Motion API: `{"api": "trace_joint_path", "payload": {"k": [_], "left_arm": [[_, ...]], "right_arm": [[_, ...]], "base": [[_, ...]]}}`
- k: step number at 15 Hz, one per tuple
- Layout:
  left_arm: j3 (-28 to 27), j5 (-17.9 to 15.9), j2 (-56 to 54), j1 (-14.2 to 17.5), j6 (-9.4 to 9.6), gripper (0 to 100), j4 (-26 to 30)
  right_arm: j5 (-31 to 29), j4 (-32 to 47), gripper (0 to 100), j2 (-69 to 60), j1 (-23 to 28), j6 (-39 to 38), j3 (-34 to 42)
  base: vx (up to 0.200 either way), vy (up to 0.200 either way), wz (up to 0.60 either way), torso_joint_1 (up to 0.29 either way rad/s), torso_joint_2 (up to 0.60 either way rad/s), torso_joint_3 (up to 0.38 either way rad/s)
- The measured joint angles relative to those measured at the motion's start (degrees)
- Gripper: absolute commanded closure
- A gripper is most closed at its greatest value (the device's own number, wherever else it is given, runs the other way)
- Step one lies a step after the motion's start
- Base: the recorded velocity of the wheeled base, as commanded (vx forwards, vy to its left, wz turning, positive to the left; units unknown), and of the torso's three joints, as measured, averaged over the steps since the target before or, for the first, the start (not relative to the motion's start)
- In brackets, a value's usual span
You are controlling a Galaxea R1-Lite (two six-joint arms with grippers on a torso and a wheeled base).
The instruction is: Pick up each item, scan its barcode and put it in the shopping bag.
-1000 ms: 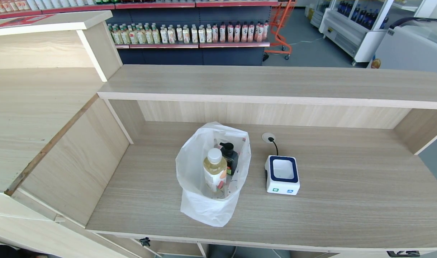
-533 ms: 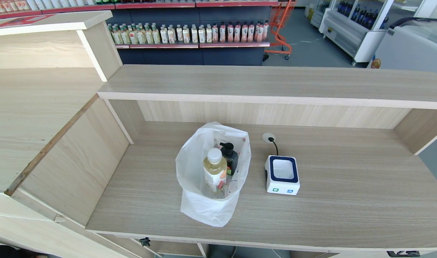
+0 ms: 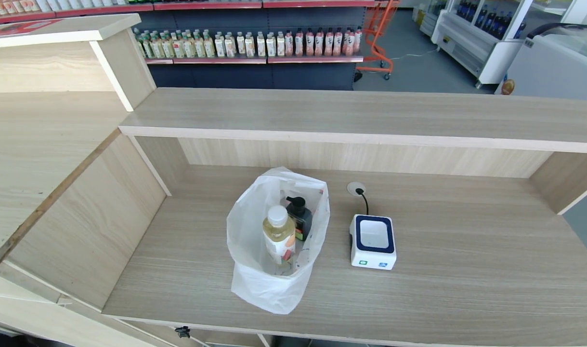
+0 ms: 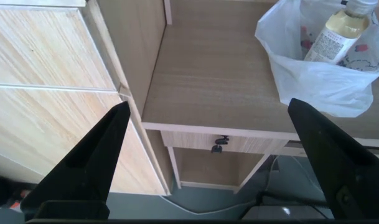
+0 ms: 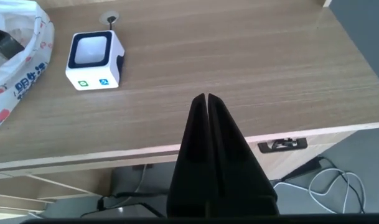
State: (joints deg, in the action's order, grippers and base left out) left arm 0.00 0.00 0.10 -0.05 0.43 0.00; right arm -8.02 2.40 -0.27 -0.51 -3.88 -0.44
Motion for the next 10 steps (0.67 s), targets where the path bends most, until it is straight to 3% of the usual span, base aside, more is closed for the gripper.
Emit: {"api": "trace_joint_path", "payload": {"k": [1,8,10], "left_arm": [[0.00,0.00,0.00,-0.02,0.01,0,0.00],[0.00,0.00,0.00,-0.17,-0.21,0,0.02],[0.00,-0.10,0.20,-0.05,-0.05,0,0.00]], "right_arm": [[0.01,0.00,100,0.00,0.05,0.00,-0.02],[0.00,0.02,100,0.05,0.18,-0.02,0.00],[0.09,0.05,100,0.06,0.02,0.29,0.00]], "base": [[0.000,-0.200,0.00,-0.007,0.00,0.002],[0.000,0.000,0.00,0.000,0.00,0.000],[0.200,0.000,0.00,0.005,0.00,0.002]]}}
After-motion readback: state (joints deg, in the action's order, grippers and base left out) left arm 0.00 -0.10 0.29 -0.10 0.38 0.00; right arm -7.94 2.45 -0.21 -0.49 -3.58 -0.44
